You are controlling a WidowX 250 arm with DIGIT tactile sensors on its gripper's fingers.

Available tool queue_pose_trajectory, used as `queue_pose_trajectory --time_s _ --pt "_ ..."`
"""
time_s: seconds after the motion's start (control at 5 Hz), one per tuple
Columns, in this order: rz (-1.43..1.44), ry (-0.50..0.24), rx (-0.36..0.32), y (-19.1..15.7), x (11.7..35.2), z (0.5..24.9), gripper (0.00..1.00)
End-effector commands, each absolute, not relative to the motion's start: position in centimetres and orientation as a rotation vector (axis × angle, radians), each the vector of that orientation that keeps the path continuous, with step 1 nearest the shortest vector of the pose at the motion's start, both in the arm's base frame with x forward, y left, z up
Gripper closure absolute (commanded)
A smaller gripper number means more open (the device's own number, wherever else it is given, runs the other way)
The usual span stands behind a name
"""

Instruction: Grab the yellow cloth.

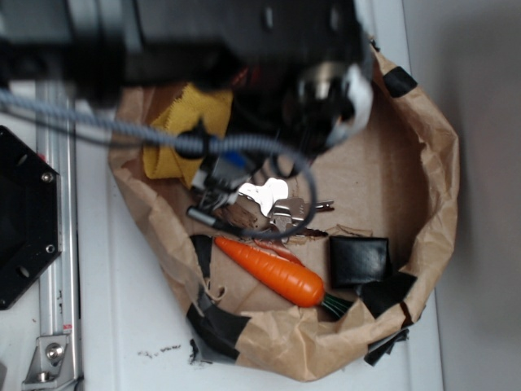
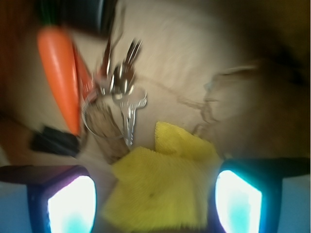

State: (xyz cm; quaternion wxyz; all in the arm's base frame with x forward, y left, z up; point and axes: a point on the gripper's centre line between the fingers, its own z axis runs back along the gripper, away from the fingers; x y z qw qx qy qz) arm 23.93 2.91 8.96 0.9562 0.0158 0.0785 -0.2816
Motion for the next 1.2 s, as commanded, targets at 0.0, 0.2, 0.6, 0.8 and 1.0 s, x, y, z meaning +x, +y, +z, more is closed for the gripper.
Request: queue_pose_trajectory --time_s 0.0,0.2,0.6,0.8,1.0 --pt "-0.673 0.324 0.097 5.0 23.1 2.7 0.00" --pt "-0.548 0.326 0.056 8.4 22.1 1.8 0.00" --pt "-0.571 0.288 0.136 9.0 22.2 3.6 1.00" --pt "-0.597 0.217 0.091 8.0 23.0 6.9 1.00" --pt "-0.470 -0.062 0.044 6.4 24.6 12.1 1.00"
